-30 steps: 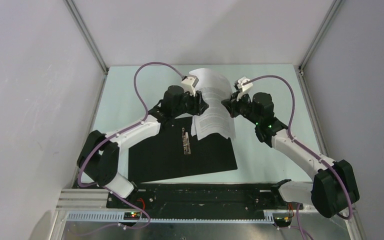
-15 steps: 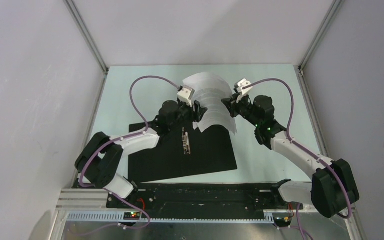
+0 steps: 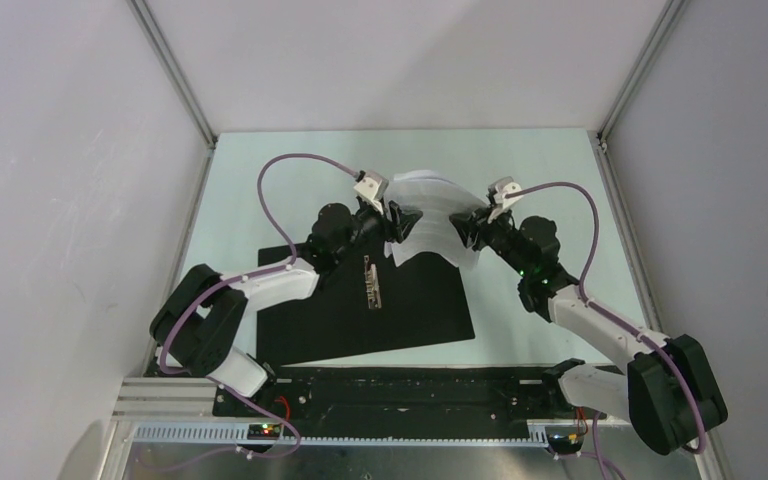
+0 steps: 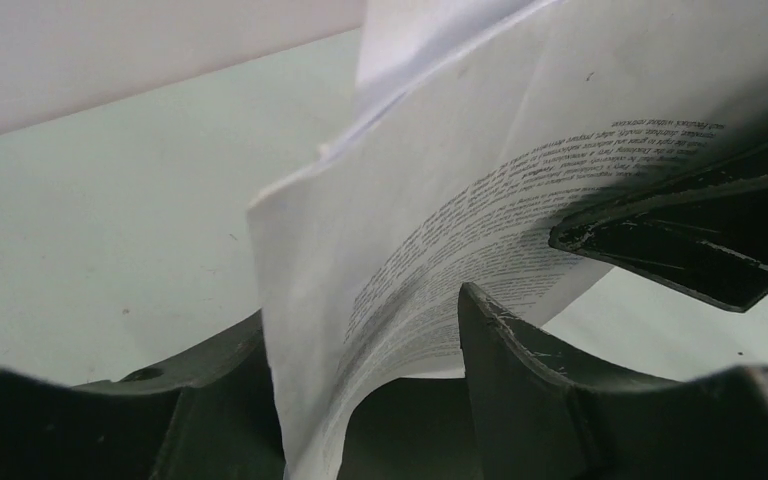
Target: Put the files into the folder
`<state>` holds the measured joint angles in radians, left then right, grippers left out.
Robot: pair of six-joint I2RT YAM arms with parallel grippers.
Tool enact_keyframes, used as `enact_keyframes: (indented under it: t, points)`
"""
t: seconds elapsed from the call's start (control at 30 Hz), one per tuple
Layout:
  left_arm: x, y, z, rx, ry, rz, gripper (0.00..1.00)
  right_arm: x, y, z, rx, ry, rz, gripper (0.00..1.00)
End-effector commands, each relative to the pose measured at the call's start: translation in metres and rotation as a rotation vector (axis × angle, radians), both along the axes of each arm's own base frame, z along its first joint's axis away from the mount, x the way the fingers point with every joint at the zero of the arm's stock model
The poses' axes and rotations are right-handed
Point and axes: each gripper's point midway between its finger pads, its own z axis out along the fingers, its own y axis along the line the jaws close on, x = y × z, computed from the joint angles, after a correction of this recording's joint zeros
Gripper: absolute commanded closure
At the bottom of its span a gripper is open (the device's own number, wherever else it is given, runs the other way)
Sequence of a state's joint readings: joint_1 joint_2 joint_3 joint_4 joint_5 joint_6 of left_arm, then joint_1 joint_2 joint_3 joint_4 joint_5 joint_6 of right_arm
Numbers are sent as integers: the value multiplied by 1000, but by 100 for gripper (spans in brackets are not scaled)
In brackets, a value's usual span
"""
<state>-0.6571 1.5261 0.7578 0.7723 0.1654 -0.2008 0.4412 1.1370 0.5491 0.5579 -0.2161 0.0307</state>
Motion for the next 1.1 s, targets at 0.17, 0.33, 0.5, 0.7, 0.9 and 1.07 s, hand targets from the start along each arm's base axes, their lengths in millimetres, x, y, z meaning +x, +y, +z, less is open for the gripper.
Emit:
enact_keyframes:
  t: [0.17,0.33,0.5,0.7,0.9,1.07]
  points:
    - [-4,-12,18,-37,-52,-59,38,4,-10,31,127,-69,-21,59]
    - [-9,-15,26,-49,-64,-85,44,7,-14,42,218,-59,15,78]
    - [-16,-18,25,-48,-63,-127,39,1,-19,53,264,-64,60,81]
    - [-17,-26,18,-54,-41,-164,44,-4,-17,37,305,-41,107,75]
    - [-16,-30,19,-56,-44,-177,55,-4,-20,24,316,-27,95,76]
    - [-14,-33,22,-70,-42,-185,62,-3,-23,28,348,-38,102,81]
